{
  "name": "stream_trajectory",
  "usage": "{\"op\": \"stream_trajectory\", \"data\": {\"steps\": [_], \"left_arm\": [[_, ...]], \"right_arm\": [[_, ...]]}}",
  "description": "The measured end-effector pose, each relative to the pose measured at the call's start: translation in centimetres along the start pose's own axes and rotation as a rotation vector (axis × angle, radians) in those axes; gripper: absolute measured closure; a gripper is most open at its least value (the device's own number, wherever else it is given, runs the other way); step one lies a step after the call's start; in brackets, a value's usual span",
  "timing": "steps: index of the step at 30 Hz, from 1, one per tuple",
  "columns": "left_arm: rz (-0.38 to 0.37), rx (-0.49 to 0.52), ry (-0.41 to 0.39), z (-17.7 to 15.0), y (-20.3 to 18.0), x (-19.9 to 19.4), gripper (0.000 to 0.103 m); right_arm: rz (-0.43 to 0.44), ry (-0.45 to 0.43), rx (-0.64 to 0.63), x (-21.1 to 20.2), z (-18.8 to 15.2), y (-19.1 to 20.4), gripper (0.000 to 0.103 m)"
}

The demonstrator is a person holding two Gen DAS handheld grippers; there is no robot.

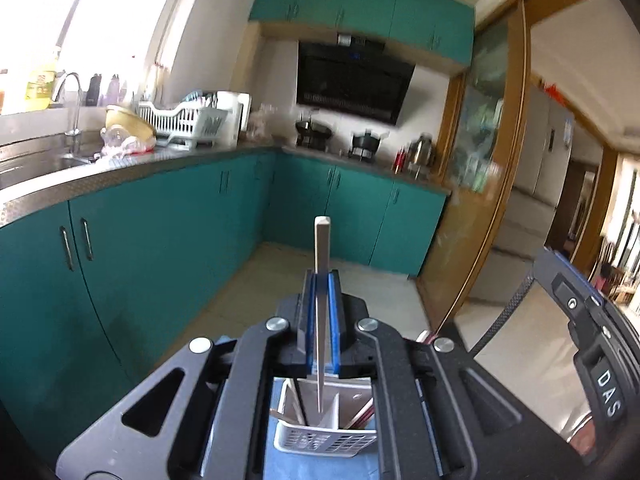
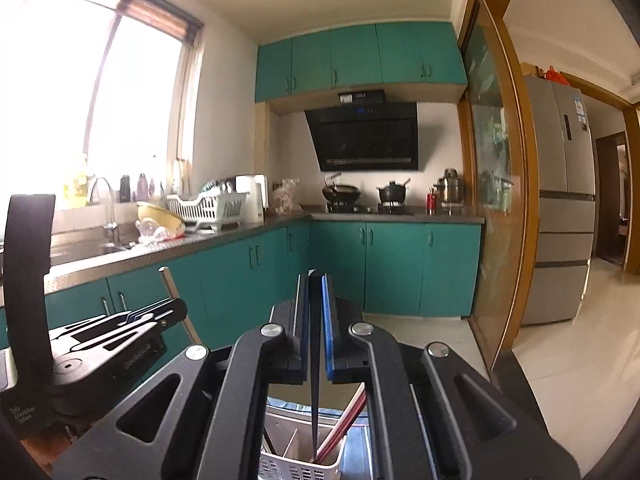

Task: Organize utensils
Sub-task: 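Lift both chopsticks into the white holder and open both tools, then move both open tools back down to the two spoons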

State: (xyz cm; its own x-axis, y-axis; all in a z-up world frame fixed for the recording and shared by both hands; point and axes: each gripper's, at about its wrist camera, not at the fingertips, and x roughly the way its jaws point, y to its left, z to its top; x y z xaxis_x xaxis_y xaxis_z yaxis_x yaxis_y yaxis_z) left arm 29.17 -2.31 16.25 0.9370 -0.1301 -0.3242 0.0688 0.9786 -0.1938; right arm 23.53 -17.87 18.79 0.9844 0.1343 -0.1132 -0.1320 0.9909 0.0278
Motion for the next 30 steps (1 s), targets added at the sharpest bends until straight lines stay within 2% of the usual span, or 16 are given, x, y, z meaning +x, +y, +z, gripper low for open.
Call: {"op": "stream_trajectory", "data": {"steps": [7,14,16,17,20,22,25,28,30], "left_arm": [[0.029,-0.011,0.086,-2.3,1.4,4.1,0.097],[0.029,0.014,0.097,-3.8,1.7,3.8,0.095],[0.025,0.014,0.102,-4.3,2.2,3.4,0.078],[0.02,0.012,0.104,-4.5,2.3,3.1,0.077],[0.015,0.016,0.124,-5.8,3.1,2.0,0.075],[0.011,0.008,0.139,-7.1,3.7,1.1,0.068],[0.001,-0.006,0.171,-9.5,4.9,-0.4,0.065],[-0.007,-0.015,0.225,-12.8,6.0,-1.0,0.058],[-0.019,0.006,0.296,-15.4,6.1,-0.3,0.055]], "right_arm": [[-0.024,0.066,0.032,4.4,-3.1,-0.7,0.096],[-0.047,0.142,0.021,5.8,-5.5,-1.8,0.095],[-0.046,0.162,0.041,5.4,-6.5,-2.3,0.074],[-0.048,0.166,0.056,4.9,-6.9,-2.8,0.069],[-0.059,0.175,0.079,3.0,-8.3,-4.3,0.066],[-0.074,0.186,0.107,1.1,-9.5,-5.7,0.065],[-0.097,0.223,0.185,-1.3,-12.2,-8.3,0.06],[-0.124,0.334,0.253,-2.0,-16.5,-10.7,0.058],[-0.105,0.511,0.262,-0.5,-20.7,-11.6,0.058]]}}
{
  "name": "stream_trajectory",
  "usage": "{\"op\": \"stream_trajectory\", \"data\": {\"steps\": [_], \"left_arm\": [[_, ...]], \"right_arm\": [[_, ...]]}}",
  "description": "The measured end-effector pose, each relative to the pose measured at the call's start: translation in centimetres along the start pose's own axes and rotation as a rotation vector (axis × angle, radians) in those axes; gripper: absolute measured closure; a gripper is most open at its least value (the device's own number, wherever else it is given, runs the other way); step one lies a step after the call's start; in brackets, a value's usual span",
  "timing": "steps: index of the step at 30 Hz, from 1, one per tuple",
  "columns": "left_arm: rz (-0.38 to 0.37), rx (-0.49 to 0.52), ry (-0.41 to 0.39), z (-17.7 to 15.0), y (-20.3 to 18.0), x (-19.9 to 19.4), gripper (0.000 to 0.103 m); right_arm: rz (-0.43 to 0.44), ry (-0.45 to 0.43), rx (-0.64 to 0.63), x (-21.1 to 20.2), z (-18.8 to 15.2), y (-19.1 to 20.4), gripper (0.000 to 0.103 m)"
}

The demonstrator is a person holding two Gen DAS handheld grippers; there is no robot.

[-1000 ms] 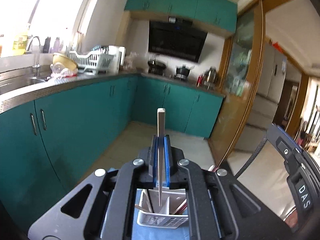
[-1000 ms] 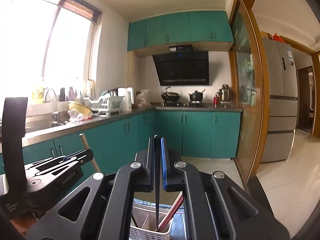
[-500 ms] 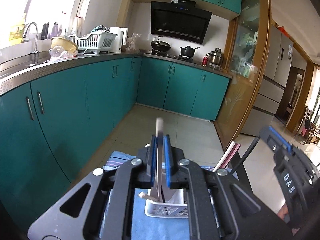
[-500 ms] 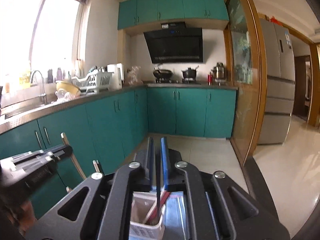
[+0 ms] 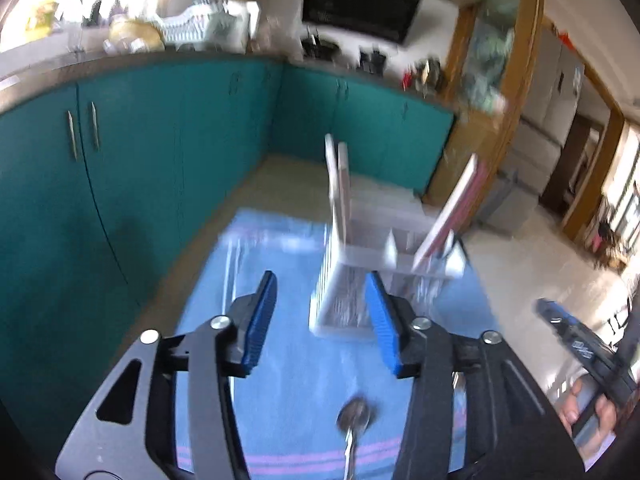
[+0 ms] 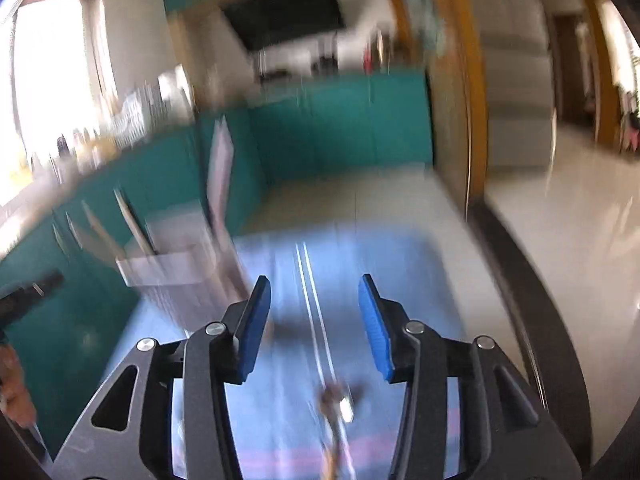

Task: Organize utensils
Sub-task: 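Move both open tools back down to the two spoons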

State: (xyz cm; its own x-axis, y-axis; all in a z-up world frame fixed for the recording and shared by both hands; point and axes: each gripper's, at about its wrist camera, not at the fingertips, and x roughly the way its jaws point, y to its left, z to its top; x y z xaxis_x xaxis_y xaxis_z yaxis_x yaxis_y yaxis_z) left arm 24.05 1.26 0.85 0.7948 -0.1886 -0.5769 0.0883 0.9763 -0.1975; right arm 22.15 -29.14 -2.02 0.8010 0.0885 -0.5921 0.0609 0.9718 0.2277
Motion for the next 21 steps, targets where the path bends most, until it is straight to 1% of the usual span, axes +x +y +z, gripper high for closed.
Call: {"op": "stream_trajectory", "data": {"steps": [1,2,4,6,7,8,9,11,14,16,17,18,20,21], "left_arm": [[0.001,0.013,0.052,-1.5,0.0,1.4,0.055],[0.008,0.016,0.085,-2.3,0.2,2.3,0.055],[0.039,0.006,0.207,-4.6,0.5,5.1,0.055],[0.069,-0.013,0.283,-6.0,1.0,6.9,0.057],[0.083,-0.027,0.324,-6.9,1.3,8.0,0.058],[0.089,-0.037,0.355,-7.5,1.5,8.8,0.058],[0.089,-0.046,0.386,-8.2,1.7,9.5,0.058],[0.09,-0.048,0.409,-9.1,1.8,10.0,0.058],[0.079,-0.039,0.422,-9.9,1.5,10.4,0.058],[0.07,-0.027,0.422,-10.4,1.4,10.3,0.058],[0.066,-0.021,0.42,-10.5,1.4,10.2,0.057],[0.06,-0.013,0.419,-10.6,1.4,10.2,0.057],[0.047,-0.006,0.413,-10.8,1.2,10.1,0.057],[0.039,-0.004,0.411,-10.5,1.0,10.2,0.057]], "right_arm": [[-0.007,0.089,0.006,1.9,-1.4,-0.6,0.058],[-0.023,0.183,0.011,3.9,-2.8,-1.0,0.058],[-0.046,0.307,0.0,6.6,-5.0,-1.2,0.058],[-0.08,0.38,-0.024,8.2,-7.0,-0.7,0.058],[-0.087,0.392,-0.031,8.4,-7.6,-0.4,0.057],[-0.113,0.361,-0.066,8.1,-8.0,0.4,0.057],[-0.111,0.372,-0.079,8.1,-8.4,0.6,0.055],[-0.078,0.375,-0.112,7.5,-9.4,2.3,0.054],[-0.027,0.402,-0.15,6.8,-10.2,4.5,0.053],[0.091,0.434,-0.143,5.9,-10.9,5.7,0.053],[0.132,0.434,-0.146,5.5,-10.8,6.2,0.053],[0.139,0.419,-0.149,5.1,-10.7,6.3,0.053],[0.111,0.392,-0.145,4.9,-10.0,6.3,0.053],[0.095,0.37,-0.129,5.0,-9.5,5.8,0.053]]}}
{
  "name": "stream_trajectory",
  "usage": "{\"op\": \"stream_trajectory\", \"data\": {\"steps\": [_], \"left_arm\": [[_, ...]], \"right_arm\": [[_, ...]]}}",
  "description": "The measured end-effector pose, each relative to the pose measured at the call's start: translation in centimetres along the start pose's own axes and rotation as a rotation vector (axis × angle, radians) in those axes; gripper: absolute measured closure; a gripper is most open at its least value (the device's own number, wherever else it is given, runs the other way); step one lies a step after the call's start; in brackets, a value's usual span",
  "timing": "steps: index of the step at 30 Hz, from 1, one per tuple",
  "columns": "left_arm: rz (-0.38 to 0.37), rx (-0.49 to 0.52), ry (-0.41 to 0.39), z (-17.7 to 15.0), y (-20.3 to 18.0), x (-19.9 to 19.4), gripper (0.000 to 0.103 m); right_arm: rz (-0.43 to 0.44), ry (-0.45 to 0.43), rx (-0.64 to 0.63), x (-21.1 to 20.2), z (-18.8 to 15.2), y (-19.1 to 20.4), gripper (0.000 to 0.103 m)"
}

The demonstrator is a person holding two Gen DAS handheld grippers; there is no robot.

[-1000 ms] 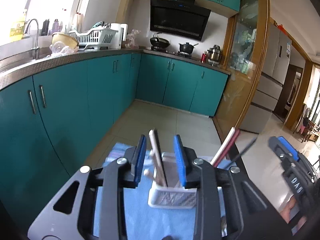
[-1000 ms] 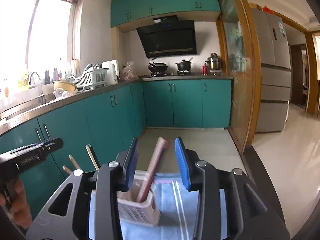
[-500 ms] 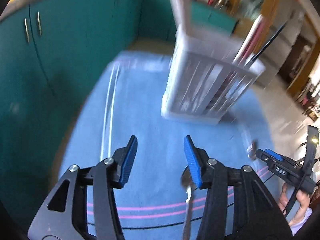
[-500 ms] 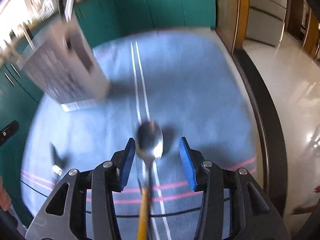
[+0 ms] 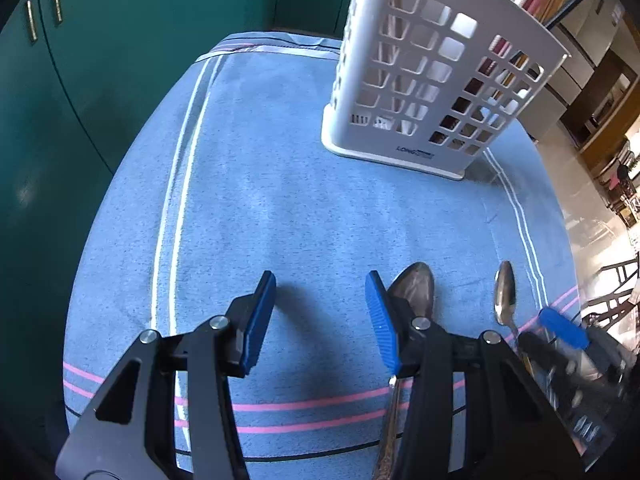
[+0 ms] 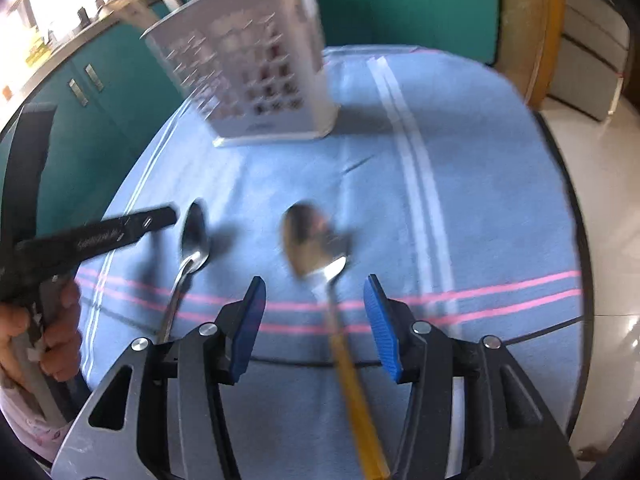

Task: Organize utensils
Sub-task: 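Move both open tools back down to the two spoons, then grasp the yellow-handled spoon with the right tool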

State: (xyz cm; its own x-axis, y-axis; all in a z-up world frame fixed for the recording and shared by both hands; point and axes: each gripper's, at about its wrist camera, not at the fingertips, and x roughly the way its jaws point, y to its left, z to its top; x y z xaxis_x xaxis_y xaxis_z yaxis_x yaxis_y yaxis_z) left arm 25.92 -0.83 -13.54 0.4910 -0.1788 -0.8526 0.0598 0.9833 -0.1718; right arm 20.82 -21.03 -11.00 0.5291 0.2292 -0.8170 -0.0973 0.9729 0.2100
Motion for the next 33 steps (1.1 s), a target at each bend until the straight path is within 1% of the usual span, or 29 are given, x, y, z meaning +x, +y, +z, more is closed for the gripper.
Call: {"op": "stream_trajectory", "data": {"steps": [3,6,8,11,14,17,19,21,23,24,26,28,30,33], "left_arm": [[-0.03,0.025,-0.004,0.0,-0.5,-0.2,0.055],[-0.038,0.05,-0.007,0.4,-1.5,0.1,0.053],[-0.041,0.06,-0.003,0.5,-1.9,0.3,0.052],[-0.041,0.08,-0.005,0.4,-2.6,0.3,0.051],[-0.037,0.09,-0.011,0.3,-2.8,0.2,0.049],[-0.038,0.096,-0.015,0.2,-2.9,0.1,0.048],[-0.039,0.098,-0.016,0.2,-3.0,0.0,0.047],[-0.04,0.097,-0.018,0.1,-2.9,-0.1,0.045],[-0.041,0.101,-0.023,0.2,-3.0,-0.2,0.044],[-0.042,0.104,-0.025,0.2,-3.0,-0.2,0.043],[-0.044,0.11,-0.028,0.4,-3.1,-0.2,0.042],[-0.047,0.118,-0.028,0.5,-3.2,0.1,0.037],[-0.046,0.13,-0.025,0.7,-3.4,0.6,0.036],[-0.072,0.139,-0.012,1.0,-3.8,1.4,0.036]], "right_arm": [[-0.018,-0.001,0.051,0.3,0.9,-1.4,0.053],[-0.019,0.016,0.059,0.9,0.8,-2.0,0.053],[-0.045,0.037,0.054,1.2,0.5,-1.9,0.053],[-0.031,0.062,0.06,0.9,-0.5,-2.1,0.053],[-0.025,0.094,0.03,0.6,-1.6,-1.1,0.052],[0.019,0.13,-0.026,0.4,-2.6,0.7,0.052],[0.029,0.139,-0.064,0.6,-2.9,2.2,0.051],[0.069,0.145,-0.079,0.7,-3.1,3.0,0.051],[0.094,0.137,-0.088,0.7,-2.8,3.4,0.051],[0.093,0.127,-0.083,0.6,-2.7,3.3,0.051],[0.076,0.098,-0.055,0.2,-2.2,2.4,0.051],[0.051,0.072,-0.028,0.0,-1.4,1.4,0.051],[0.026,0.05,0.001,-0.4,-1.0,0.2,0.051],[0.005,0.042,0.026,-0.7,-0.9,-1.1,0.051]]}}
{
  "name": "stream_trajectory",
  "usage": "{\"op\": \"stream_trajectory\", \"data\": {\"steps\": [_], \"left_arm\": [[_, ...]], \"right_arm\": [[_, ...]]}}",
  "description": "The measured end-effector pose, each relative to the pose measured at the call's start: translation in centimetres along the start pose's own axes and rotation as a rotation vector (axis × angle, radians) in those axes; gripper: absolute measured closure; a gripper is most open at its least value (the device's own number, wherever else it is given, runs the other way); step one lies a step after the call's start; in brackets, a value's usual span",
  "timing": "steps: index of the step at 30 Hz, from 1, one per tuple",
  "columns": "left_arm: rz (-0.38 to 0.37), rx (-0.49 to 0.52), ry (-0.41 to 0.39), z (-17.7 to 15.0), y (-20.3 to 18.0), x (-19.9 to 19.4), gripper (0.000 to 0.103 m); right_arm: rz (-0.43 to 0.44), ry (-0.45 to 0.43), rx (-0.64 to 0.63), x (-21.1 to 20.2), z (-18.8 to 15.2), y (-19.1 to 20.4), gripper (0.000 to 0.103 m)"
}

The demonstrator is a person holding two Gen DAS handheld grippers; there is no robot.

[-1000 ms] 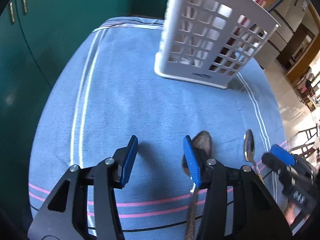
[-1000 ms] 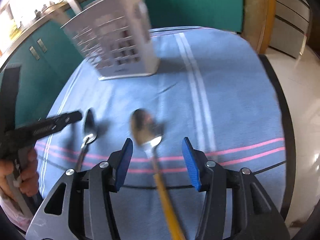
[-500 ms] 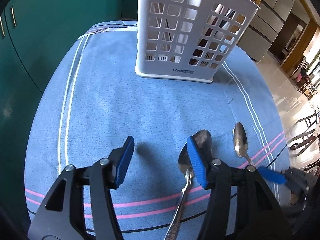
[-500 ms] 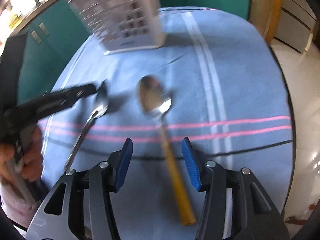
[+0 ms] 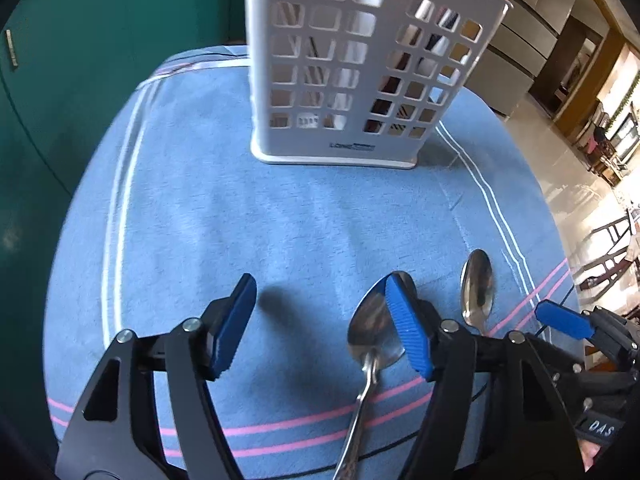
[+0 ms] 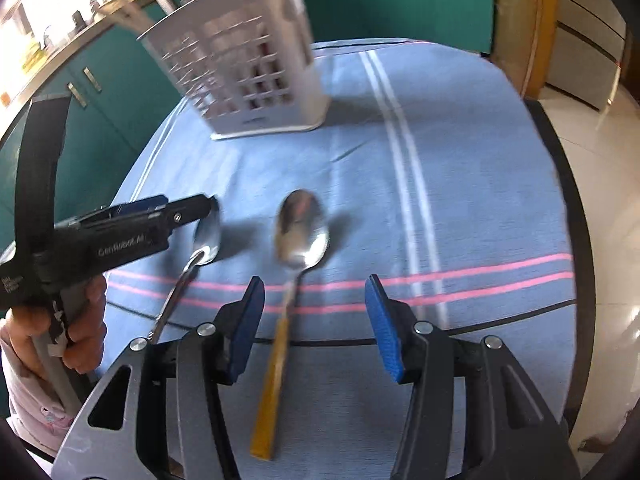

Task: Organize utensils
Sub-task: 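Grasp the yellow-handled spoon with the right tool, then grasp the silver spoon with the left tool while the right tool holds its spoon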

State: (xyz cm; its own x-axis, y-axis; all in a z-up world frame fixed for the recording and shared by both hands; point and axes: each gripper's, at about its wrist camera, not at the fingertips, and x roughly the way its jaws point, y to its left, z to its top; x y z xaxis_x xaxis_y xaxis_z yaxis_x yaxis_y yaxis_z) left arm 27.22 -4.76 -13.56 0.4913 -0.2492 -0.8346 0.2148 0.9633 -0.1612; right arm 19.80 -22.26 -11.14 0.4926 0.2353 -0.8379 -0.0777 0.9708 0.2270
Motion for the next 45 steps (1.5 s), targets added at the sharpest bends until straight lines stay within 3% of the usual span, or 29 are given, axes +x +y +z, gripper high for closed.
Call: {"op": "stream_trajectory", "data": {"steps": [2,4,7,11,18,20,21,22,25,34,37,45], "left_arm": [[0.003,-0.005,-0.001,0.1,-0.2,0.3,0.037],[0.002,0.0,-0.007,0.0,-0.3,0.3,0.05],[-0.011,-0.001,-0.001,-0.1,-0.4,0.2,0.061],[-0.055,0.008,-0.006,-0.4,-0.6,-0.5,0.051],[-0.096,0.068,0.011,0.0,-2.0,0.1,0.046],[-0.116,0.073,0.021,0.2,-2.5,0.6,0.047],[-0.122,0.071,0.026,0.3,-2.6,0.9,0.05],[-0.114,0.073,0.025,0.3,-2.8,1.1,0.057],[-0.114,0.081,0.024,0.2,-2.7,1.3,0.071],[-0.065,-0.025,-0.001,-0.3,-1.1,0.8,0.07],[-0.109,-0.076,0.005,-0.3,0.0,0.7,0.066],[-0.159,-0.001,-0.007,0.5,1.4,0.3,0.064]], "right_arm": [[-0.007,0.001,0.012,-0.2,-0.2,-0.5,0.051],[0.0,0.003,0.025,0.1,-0.2,-1.1,0.051],[0.026,-0.005,0.029,0.6,0.3,-1.1,0.051],[0.087,-0.04,-0.014,1.2,1.7,-0.7,0.051],[0.171,-0.008,-0.089,3.8,4.4,-0.5,0.051],[0.191,0.016,-0.09,4.6,4.5,-0.6,0.059],[0.204,0.024,-0.085,4.7,4.5,-0.8,0.071],[0.225,0.026,-0.077,4.8,4.5,-1.0,0.082],[0.25,0.021,-0.057,4.6,4.2,-1.4,0.095],[0.209,-0.012,-0.019,3.6,2.8,-2.6,0.096],[0.193,-0.015,-0.019,3.5,2.4,-2.7,0.093],[0.199,-0.008,-0.021,3.6,2.2,-2.9,0.093]]}}
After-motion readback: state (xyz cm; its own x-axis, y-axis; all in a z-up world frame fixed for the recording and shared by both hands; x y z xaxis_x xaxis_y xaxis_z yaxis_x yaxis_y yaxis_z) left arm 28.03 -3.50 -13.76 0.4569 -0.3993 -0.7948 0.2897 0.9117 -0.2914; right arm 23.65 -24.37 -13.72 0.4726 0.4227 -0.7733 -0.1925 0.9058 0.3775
